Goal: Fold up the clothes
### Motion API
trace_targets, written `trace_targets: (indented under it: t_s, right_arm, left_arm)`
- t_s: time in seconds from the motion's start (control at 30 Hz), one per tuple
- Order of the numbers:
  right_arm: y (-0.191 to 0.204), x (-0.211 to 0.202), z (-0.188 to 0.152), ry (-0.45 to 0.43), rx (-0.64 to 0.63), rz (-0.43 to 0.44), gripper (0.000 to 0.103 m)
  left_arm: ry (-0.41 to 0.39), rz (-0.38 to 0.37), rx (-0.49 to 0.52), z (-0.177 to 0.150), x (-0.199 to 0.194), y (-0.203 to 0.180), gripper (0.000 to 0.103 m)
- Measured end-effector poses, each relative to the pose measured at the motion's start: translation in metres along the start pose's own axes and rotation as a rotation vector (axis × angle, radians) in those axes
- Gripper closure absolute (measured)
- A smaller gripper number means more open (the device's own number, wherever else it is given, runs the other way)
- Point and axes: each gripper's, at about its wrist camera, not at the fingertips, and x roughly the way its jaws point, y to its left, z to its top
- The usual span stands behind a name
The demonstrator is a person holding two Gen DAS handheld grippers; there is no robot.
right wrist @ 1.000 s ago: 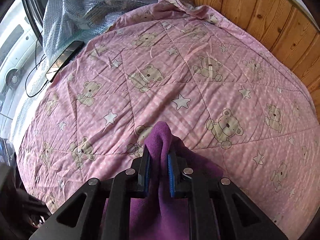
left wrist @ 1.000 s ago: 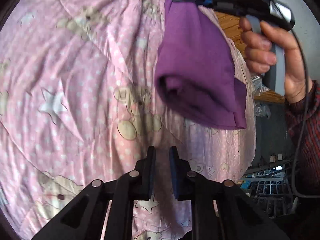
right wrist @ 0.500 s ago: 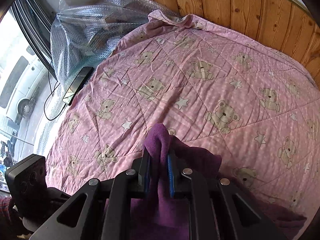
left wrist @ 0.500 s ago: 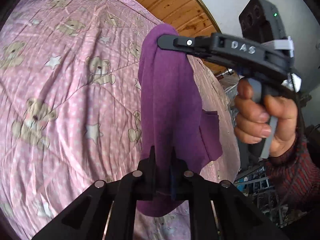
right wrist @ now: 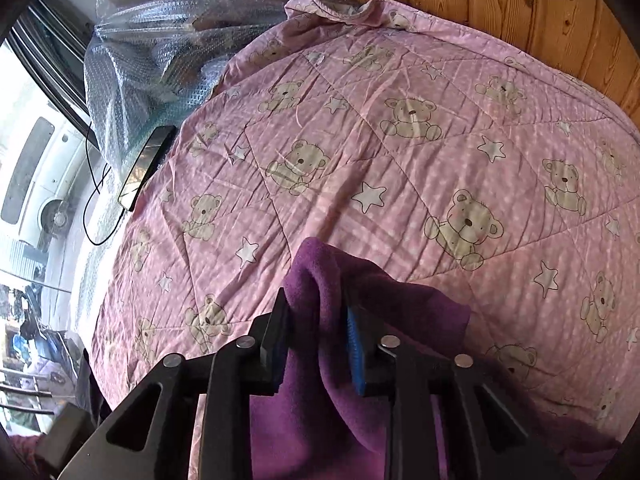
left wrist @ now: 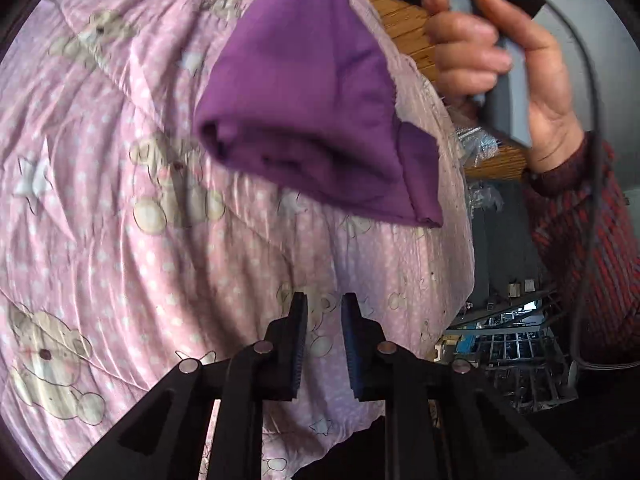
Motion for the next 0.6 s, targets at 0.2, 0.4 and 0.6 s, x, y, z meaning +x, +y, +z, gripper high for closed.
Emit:
trace_targets:
  t_s: [0.2,0.4,0.6]
  right_arm:
    - [-0.066,-0.107,-0.059,-0.326,0.304,-0.041,0.058]
    - [-0.086,-0.079,-0.155,-0.207,0.438,-0.056,0.058]
    - [-0.056,-0.037,-0.221,-0.137,0.337,-0.222,0.058]
  left_arm:
    - [-0.161,0.064,0.137,0.078,-0.039,-0.013,0.083]
    - [-0.201,0.248,0.191,0.163,0.002,-0.015,0.081]
    - [-0.084,0.338,0.141,0.214,0.084,0.019,0.082]
